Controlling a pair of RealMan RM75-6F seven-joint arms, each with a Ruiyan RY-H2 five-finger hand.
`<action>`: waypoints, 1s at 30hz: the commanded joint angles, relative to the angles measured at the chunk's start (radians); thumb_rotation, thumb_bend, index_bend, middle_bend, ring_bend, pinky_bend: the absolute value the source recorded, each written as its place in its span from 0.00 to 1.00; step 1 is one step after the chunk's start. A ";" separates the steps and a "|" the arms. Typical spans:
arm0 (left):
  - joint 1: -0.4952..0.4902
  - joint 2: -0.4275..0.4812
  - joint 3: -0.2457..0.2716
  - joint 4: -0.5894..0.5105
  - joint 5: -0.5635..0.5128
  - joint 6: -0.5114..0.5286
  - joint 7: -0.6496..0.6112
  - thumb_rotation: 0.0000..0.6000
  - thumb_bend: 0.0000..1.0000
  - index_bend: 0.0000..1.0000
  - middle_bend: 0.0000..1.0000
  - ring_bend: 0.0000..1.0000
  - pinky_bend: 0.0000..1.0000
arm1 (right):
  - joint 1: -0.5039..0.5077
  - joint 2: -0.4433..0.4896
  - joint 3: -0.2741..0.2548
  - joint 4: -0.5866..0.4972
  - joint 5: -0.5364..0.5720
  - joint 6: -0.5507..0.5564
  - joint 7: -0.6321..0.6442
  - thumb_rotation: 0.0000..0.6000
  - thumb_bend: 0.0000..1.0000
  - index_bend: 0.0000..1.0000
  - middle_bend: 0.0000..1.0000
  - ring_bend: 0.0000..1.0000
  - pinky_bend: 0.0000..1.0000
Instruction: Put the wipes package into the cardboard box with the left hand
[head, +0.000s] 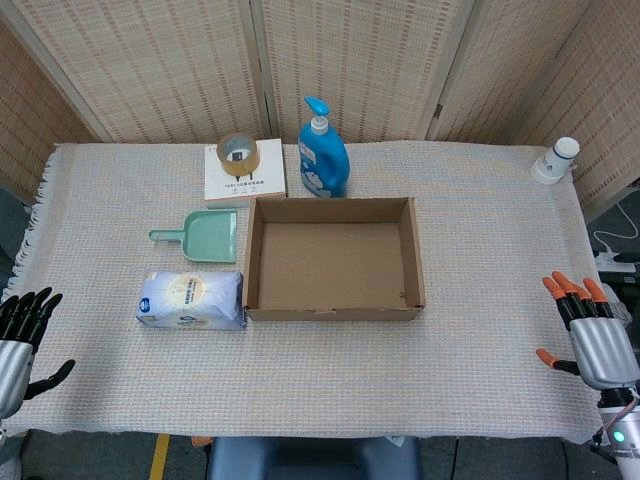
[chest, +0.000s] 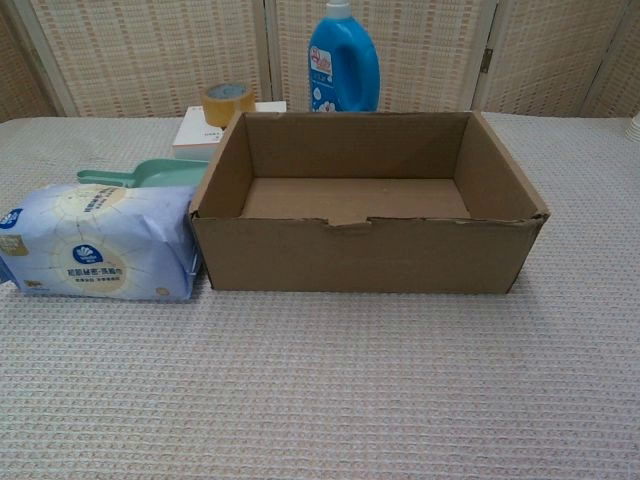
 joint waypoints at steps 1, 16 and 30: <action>0.002 -0.003 0.006 -0.003 0.008 0.002 0.000 1.00 0.20 0.00 0.00 0.00 0.04 | -0.001 0.002 0.001 -0.007 -0.004 0.006 -0.002 1.00 0.00 0.06 0.00 0.00 0.00; -0.024 -0.015 0.000 0.013 -0.027 -0.062 -0.003 1.00 0.20 0.00 0.00 0.00 0.04 | 0.007 0.008 0.000 -0.012 0.021 -0.027 -0.014 1.00 0.00 0.06 0.00 0.00 0.00; -0.061 0.044 -0.007 -0.041 -0.063 -0.141 0.049 1.00 0.18 0.00 0.00 0.00 0.04 | 0.006 0.012 -0.007 -0.036 0.031 -0.040 -0.035 1.00 0.00 0.06 0.00 0.00 0.00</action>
